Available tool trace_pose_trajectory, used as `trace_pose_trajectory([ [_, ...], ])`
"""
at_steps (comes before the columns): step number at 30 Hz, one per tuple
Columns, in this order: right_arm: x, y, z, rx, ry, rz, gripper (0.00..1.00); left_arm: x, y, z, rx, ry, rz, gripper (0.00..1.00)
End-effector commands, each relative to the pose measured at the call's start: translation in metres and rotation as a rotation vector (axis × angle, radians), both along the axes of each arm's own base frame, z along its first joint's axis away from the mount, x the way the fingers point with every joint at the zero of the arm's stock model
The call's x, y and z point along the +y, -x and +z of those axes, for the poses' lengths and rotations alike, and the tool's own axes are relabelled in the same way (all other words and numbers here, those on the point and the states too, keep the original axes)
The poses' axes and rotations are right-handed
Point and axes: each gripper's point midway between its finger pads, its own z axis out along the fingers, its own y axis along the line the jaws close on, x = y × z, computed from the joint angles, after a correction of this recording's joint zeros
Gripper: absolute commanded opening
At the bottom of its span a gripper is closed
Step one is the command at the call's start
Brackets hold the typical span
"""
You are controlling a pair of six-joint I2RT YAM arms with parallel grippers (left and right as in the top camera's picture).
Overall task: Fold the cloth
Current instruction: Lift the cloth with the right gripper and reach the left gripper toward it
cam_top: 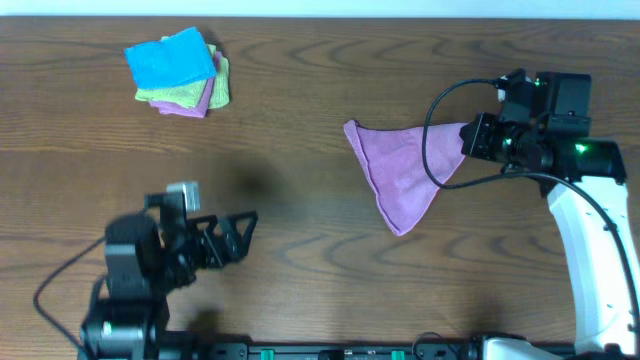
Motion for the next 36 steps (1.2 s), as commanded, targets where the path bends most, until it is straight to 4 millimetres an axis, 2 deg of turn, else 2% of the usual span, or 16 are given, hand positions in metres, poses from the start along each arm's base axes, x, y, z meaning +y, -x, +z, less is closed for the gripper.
trace_pose_trajectory([
  [1,0.001,0.0,0.0,-0.003,0.012,0.015,0.01,-0.015,-0.013,0.014,0.114,0.068,-0.073,0.96],
  [3,0.001,0.001,0.0,-0.003,0.012,0.015,0.01,-0.029,-0.023,0.02,0.174,0.132,-0.141,0.96],
  [5,0.001,0.001,0.0,-0.003,0.012,0.015,0.01,-0.036,-0.035,0.018,0.226,0.17,-0.175,0.95],
  [8,0.001,0.001,0.0,-0.003,0.012,0.015,0.01,-0.036,-0.052,-0.003,0.36,0.224,-0.111,0.95],
  [11,0.001,0.001,0.0,-0.003,0.012,0.015,0.01,-0.036,-0.061,-0.029,0.567,0.321,0.018,0.95],
  [14,0.001,0.001,0.0,-0.003,0.012,0.015,0.02,-0.042,-0.068,-0.041,0.642,0.376,0.033,0.95],
  [16,0.001,0.0,0.0,-0.003,0.012,0.015,0.01,-0.054,-0.075,-0.041,0.634,0.411,-0.027,0.97],
  [19,0.001,0.0,0.0,-0.004,0.012,0.015,0.01,-0.071,-0.08,-0.048,0.635,0.41,-0.067,0.9],
  [21,0.001,0.0,0.0,-0.004,0.012,0.015,0.01,-0.085,-0.08,-0.055,0.664,0.399,-0.059,0.98],
  [27,0.001,0.0,0.0,-0.004,0.012,0.015,0.02,-0.128,-0.082,-0.075,0.704,0.359,-0.028,0.95],
  [31,0.001,0.0,0.0,-0.003,0.012,0.015,0.02,-0.153,-0.085,-0.081,0.707,0.375,-0.032,0.95],
  [36,0.001,0.0,0.0,-0.003,0.012,0.015,0.02,-0.186,-0.081,-0.1,0.773,0.41,-0.039,0.96],
])
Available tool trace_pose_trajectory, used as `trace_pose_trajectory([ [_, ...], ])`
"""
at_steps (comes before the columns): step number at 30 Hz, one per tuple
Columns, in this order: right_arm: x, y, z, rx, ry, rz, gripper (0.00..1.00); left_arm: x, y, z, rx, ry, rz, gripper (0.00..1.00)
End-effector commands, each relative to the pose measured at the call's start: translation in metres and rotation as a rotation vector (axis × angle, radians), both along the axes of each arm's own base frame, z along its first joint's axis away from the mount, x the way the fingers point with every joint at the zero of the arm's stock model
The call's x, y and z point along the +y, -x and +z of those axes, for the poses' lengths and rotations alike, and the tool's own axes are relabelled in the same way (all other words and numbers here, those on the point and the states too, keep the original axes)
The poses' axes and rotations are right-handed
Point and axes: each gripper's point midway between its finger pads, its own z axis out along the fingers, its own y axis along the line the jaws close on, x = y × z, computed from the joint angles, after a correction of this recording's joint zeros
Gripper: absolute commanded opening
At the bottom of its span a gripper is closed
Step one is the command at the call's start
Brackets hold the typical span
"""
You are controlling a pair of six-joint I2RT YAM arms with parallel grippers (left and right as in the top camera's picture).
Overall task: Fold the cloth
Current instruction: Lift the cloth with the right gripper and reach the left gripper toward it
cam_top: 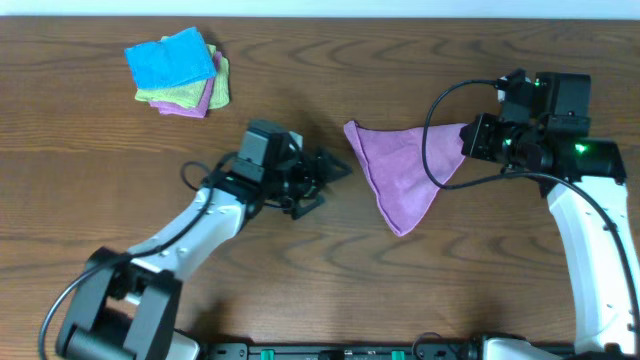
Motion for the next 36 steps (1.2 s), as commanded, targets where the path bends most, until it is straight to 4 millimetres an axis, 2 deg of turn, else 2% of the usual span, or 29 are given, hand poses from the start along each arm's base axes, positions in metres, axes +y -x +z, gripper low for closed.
trace_pose_trajectory([
  [1,0.001,0.0,0.0,-0.005,0.008,0.015,0.02,-0.018,0.003,-0.017,0.107,0.008,0.037,0.95],
  [7,0.001,0.0,0.0,-0.005,0.008,0.015,0.02,-0.053,0.015,-0.031,0.154,0.061,-0.006,0.96],
  [12,0.001,0.0,0.0,-0.005,0.009,0.015,0.02,-0.07,0.025,-0.039,0.187,0.069,-0.014,0.97],
  [24,0.001,0.0,0.0,-0.005,0.009,0.015,0.01,-0.092,0.049,-0.055,0.202,0.002,-0.002,0.99],
  [30,0.001,0.0,0.0,-0.005,0.009,0.015,0.01,-0.095,0.047,-0.06,0.17,-0.038,0.039,1.0],
  [31,0.001,0.0,0.0,-0.005,0.009,0.015,0.02,-0.095,0.047,-0.061,0.163,-0.045,0.048,0.94],
  [36,0.001,0.0,0.0,-0.005,0.009,0.016,0.02,-0.095,0.042,-0.063,0.144,-0.06,0.082,0.93],
])
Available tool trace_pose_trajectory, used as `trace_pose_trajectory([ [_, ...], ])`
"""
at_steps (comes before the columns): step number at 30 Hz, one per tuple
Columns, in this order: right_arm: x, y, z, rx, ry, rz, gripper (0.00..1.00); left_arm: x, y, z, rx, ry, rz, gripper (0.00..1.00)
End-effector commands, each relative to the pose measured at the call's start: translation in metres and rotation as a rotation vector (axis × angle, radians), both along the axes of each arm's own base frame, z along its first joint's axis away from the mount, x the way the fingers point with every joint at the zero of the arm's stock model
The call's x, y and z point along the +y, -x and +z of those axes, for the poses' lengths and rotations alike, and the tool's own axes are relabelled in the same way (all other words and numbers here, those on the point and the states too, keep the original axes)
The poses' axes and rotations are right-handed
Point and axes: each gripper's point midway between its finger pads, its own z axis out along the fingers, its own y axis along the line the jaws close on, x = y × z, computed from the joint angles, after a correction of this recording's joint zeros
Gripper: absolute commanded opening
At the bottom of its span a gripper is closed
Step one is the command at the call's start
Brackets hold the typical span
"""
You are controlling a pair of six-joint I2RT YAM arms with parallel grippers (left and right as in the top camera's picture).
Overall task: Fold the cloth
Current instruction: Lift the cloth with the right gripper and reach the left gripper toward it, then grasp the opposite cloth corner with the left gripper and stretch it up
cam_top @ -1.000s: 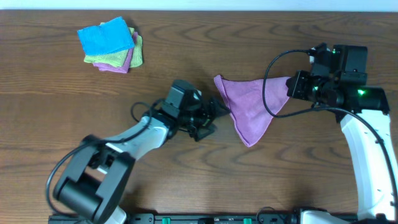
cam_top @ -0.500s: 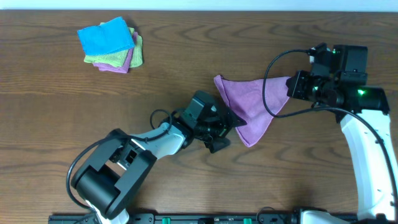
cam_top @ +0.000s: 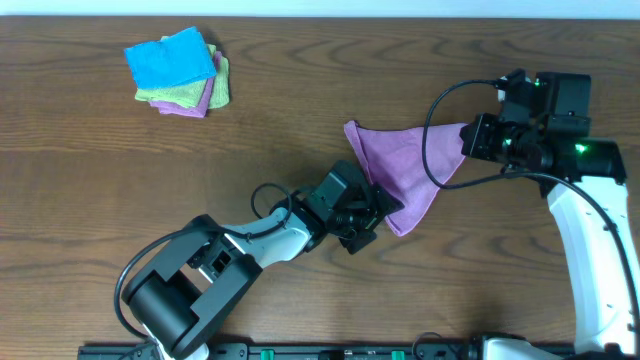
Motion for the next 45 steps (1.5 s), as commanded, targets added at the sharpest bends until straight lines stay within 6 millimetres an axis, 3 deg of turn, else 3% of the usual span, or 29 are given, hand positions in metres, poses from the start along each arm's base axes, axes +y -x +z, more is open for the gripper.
trace_pose_trajectory([
  [1,0.001,0.0,0.0,-0.005,0.008,0.015,0.02,0.0,-0.01,-0.003,-0.031,-0.023,0.043,0.93],
  [19,0.001,0.0,0.0,-0.005,0.008,0.015,0.01,-0.03,-0.007,-0.022,0.0,0.02,-0.009,0.88],
  [21,0.001,0.0,0.0,-0.005,0.008,0.015,0.02,-0.033,-0.006,-0.025,0.008,0.021,-0.018,0.75],
  [23,0.001,0.0,0.0,-0.004,0.008,0.015,0.02,-0.033,-0.005,-0.03,0.014,0.014,-0.026,0.48],
  [26,0.001,0.0,0.0,-0.004,0.008,0.015,0.01,-0.032,-0.003,-0.033,-0.018,0.007,-0.066,0.14],
  [27,0.001,0.0,0.0,-0.005,0.008,0.015,0.01,-0.032,-0.004,-0.032,-0.032,0.013,-0.083,0.06],
  [28,0.001,0.0,0.0,-0.004,0.008,0.015,0.02,-0.031,-0.006,-0.029,-0.049,0.025,-0.097,0.05],
  [32,0.002,0.001,-0.001,0.001,0.008,0.015,0.01,-0.027,-0.028,-0.007,-0.166,0.121,-0.162,0.06],
  [36,0.002,0.003,-0.002,0.01,0.008,0.018,0.02,-0.007,-0.059,0.019,-0.218,0.191,-0.158,0.06],
  [45,0.019,-0.023,0.021,-0.16,0.037,0.102,0.02,0.052,-0.155,0.12,-0.431,0.307,-0.017,0.06],
])
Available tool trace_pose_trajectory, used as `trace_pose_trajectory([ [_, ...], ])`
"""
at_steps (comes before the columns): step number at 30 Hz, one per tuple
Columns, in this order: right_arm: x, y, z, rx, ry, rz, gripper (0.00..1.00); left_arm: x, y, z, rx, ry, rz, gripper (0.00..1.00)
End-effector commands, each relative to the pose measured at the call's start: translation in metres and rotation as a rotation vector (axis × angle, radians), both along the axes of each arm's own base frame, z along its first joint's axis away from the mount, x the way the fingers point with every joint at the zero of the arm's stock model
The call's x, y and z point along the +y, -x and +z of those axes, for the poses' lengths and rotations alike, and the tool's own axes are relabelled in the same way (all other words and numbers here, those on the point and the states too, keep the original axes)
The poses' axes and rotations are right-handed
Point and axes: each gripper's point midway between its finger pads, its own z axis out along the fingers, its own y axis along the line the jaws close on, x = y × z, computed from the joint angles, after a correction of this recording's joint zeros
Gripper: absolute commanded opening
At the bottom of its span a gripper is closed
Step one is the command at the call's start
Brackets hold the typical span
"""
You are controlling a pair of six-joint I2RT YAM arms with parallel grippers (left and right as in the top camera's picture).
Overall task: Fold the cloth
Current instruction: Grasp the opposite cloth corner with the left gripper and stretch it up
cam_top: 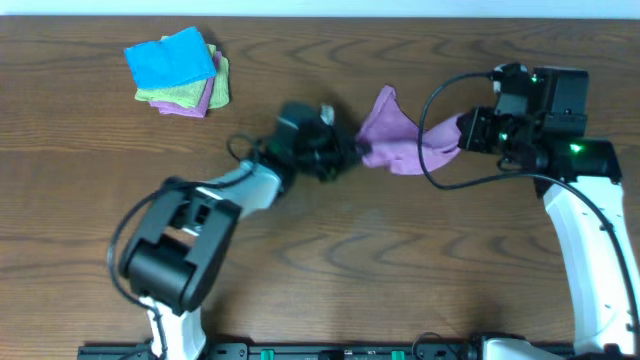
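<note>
The purple cloth (395, 142) hangs bunched and stretched between the two grippers in the overhead view, with one corner sticking up at its far left. My left gripper (352, 153) is at the cloth's left end, shut on it. At the cloth's right corner, my right gripper (463, 133) is also shut on the fabric. How high the cloth is above the wooden table (400, 270) cannot be told.
A stack of folded cloths (180, 70), blue on top of green and purple ones, lies at the far left of the table. The right arm's black cable (432, 110) loops over the cloth's right part.
My left gripper was at the near tip of the flat cloth. It is now farther back and to the left, shut on the cloth, which is gathered into a bunched band. The right gripper has stayed put.
The cloth lay flat as a triangle with my right gripper on its right corner and my left arm far off at the front left. The left gripper then stood beside the cloth's left edge, then at its near tip. Now that tip is held up near the far left corner.
</note>
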Motion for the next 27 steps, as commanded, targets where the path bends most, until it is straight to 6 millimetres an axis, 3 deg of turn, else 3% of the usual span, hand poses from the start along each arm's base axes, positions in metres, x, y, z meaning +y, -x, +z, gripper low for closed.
trace_pose_trajectory([
  [1,0.009,-0.007,0.008,-0.057,0.01,0.04,0.01,0.018,-0.032,0.064,-0.146,0.071,0.009,0.05],
  [7,0.009,-0.018,0.02,-0.123,0.006,0.034,0.01,0.049,-0.076,0.12,-0.245,0.124,0.073,0.06],
  [15,0.009,-0.031,0.035,-0.197,-0.011,0.017,0.01,0.06,-0.097,0.169,-0.343,0.153,0.092,0.06],
  [21,0.009,-0.045,0.044,-0.262,-0.01,0.017,0.01,0.071,-0.11,0.182,-0.377,0.148,0.142,0.06],
  [27,0.008,-0.081,0.031,-0.308,-0.036,-0.006,0.01,0.104,-0.139,0.171,-0.367,0.071,0.318,0.06],
])
